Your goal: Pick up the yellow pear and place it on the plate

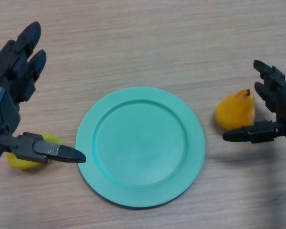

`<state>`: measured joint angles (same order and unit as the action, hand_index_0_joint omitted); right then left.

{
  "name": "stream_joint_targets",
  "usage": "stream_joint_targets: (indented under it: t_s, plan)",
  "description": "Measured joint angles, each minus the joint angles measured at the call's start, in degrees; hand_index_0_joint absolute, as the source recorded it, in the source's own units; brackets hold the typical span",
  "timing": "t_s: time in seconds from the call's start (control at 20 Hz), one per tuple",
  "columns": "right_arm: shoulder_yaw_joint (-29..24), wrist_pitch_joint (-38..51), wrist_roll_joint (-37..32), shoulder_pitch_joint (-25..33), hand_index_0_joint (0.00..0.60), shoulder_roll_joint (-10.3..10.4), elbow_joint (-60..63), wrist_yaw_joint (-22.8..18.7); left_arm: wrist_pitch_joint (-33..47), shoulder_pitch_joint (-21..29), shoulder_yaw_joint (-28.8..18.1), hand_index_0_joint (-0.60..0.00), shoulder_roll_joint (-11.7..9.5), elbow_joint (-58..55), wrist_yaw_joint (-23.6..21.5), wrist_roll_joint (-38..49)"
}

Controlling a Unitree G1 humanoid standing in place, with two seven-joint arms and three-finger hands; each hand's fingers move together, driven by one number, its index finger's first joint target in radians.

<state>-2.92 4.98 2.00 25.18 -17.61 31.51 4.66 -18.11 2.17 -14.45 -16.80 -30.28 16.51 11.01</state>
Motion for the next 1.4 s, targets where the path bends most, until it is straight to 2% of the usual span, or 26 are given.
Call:
stream_joint_targets:
  t_s: [0.05, 0.1, 0.15, 0.2, 0.25, 0.35, 0.45, 0.6, 0.95, 1.1, 1.25, 1.3, 1.4]
  plan:
    - [0.00, 0.58, 1.39, 0.42, 0.200, 0.42, 1.33, -1.31, 0.00, -0.03, -0.03, 0.000, 0.00, 0.00, 0.00, 0.04]
    - [0.11, 0.93, 1.85, 0.55, 0.301, 0.59, 2.02, -1.34, 0.00, -0.04, -0.04, 0.000, 0.00, 0.00, 0.00, 0.05]
    - [0.37, 1.67, 2.04, 1.02, 0.450, 0.65, 3.75, -1.36, 0.00, -0.07, -0.06, 0.000, 0.00, 0.00, 0.00, 0.05]
    - [0.44, 2.47, 2.06, 1.58, 0.550, 0.86, 5.51, -1.43, 0.00, -0.10, -0.08, 0.000, -0.01, 0.00, 0.00, 0.06]
    - [0.45, 2.59, 2.04, 2.36, 0.600, 1.82, 7.54, -2.54, 0.00, -0.31, -0.14, 0.000, -0.02, -0.01, 0.00, 0.08]
    - [1.34, 5.42, 2.20, 2.98, 0.600, 2.97, 10.31, -4.73, 0.00, -0.64, -0.20, 0.000, -0.02, -0.01, -0.01, 0.40]
    - [1.82, 9.69, 5.98, 4.60, 0.600, 2.91, 14.12, -6.75, 0.00, -0.76, -0.25, 0.000, -0.02, -0.02, -0.01, 0.41]
    - [1.76, 9.50, 5.95, 4.65, 0.600, 2.91, 13.98, -7.16, 0.00, -1.04, -0.33, 0.000, -0.02, -0.02, -0.03, 0.40]
    - [1.74, -3.67, -0.27, 1.04, 0.600, 3.26, -10.07, -7.17, 0.02, -1.15, -0.39, 0.000, -0.01, -0.04, -0.39, 0.34]
    - [2.24, -8.16, -0.27, -0.71, 0.600, 5.14, -19.57, -7.24, 0.05, -1.16, -0.35, 0.000, -0.01, -0.02, -0.39, 0.28]
    - [9.91, -11.91, -3.64, -4.26, 0.600, 7.19, -26.62, -10.34, 0.05, -1.15, -0.30, 0.000, -0.01, -0.02, -0.38, 0.27]
    - [12.60, -12.26, -5.09, -4.74, 0.600, 7.29, -27.01, -11.48, 0.05, -1.14, -0.29, 0.000, -0.01, -0.03, -0.38, 0.28]
    - [18.48, -12.36, -10.01, -5.76, 0.600, 7.28, -28.60, -17.30, 0.05, -1.15, -0.30, 0.000, -0.01, -0.02, -0.38, 0.28]
